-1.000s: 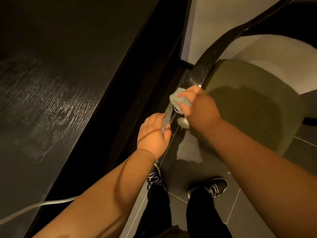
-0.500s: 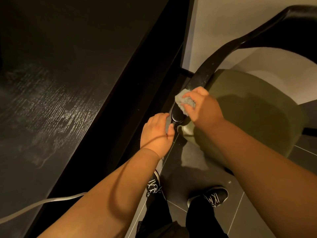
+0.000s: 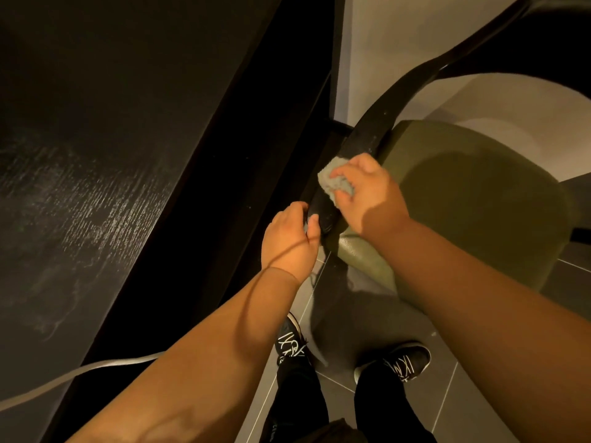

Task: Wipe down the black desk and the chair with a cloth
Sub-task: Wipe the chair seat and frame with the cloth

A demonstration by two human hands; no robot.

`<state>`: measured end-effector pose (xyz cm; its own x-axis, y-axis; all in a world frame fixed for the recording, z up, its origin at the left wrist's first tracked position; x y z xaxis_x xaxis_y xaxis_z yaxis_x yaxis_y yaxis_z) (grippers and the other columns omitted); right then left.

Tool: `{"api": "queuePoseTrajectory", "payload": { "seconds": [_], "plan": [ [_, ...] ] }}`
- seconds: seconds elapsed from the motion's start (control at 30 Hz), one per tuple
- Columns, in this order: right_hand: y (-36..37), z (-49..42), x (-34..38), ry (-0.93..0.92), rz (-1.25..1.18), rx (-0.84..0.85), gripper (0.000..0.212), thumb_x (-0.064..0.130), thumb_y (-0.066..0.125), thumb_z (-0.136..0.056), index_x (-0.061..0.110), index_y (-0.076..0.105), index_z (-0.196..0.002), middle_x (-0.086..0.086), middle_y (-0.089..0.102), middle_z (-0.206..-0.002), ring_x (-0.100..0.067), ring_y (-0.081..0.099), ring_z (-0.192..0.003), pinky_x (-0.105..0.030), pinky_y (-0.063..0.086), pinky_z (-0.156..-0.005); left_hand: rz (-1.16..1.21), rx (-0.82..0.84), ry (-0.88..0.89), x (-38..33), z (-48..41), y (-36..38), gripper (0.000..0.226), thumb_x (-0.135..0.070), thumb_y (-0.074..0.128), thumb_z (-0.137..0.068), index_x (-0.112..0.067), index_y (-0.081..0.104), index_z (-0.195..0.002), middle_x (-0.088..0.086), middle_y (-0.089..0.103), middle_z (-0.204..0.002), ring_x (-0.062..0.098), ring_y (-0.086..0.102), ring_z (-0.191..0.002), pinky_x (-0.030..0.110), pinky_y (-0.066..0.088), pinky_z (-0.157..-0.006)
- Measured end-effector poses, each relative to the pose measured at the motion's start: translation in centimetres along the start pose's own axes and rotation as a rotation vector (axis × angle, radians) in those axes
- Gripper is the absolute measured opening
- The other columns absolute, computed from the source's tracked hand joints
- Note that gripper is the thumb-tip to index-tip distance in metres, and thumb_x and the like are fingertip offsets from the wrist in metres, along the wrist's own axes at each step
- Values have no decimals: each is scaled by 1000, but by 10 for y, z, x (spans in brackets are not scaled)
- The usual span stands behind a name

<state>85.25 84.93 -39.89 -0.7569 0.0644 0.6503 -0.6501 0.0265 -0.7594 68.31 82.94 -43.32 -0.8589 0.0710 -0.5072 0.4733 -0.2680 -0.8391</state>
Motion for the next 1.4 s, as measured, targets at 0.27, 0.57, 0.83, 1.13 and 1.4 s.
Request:
{"api": "queuePoseTrajectory", "payload": {
  "seconds": [0.27,0.57,0.83,1.13,1.4],
  "plan": [
    [7,-1,3,-101,49,137,34,16,64,-92,19,67,-125,-5,53,-127,-26,54,-111,-42,49,-98,25,17,7,2,-3,8,34,-42,37,-102,-17,52,-119,-2,52,-92,23,54,-83,41,45,-70],
    [11,16,12,-50,-18,189,30,16,63,-89,24,67,-117,2,54,-122,-15,54,-103,-24,44,-83,67,31,4,-3,0,6,27,-32,41,-108,-15,49,-126,-6,49,-94,16,48,-82,34,35,-70],
    [-17,-31,-27,61,90,62,35,20,60,-95,16,63,-130,-8,48,-132,-32,56,-110,-42,50,-99,76,110,-50,1,-11,14,19,-40,37,-109,-31,53,-102,-9,55,-86,11,55,-79,27,34,-63],
    [-13,-38,-18,-90,124,116,35,24,61,-93,11,66,-125,-14,53,-126,-36,59,-104,-45,53,-92,131,-19,-305,-28,-52,19,38,-50,33,-107,-24,61,-109,-5,63,-83,18,64,-75,33,46,-60],
    [-5,-17,-20,-99,-42,76,34,19,62,-85,12,69,-118,-2,53,-118,-23,58,-99,-27,47,-85,56,-22,-424,-29,-53,16,38,-52,36,-103,-25,55,-84,-4,58,-73,19,59,-68,33,40,-57]
  ]
}}
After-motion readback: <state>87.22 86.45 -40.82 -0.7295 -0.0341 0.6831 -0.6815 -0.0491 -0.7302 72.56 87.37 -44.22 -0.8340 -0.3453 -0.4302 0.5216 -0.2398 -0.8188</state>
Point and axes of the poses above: each hand's wrist, its own z-axis away from the middle knuckle, its own y-axis out of the palm, x = y × z, the point moved 9 cm from there along -z, towards the middle knuckle
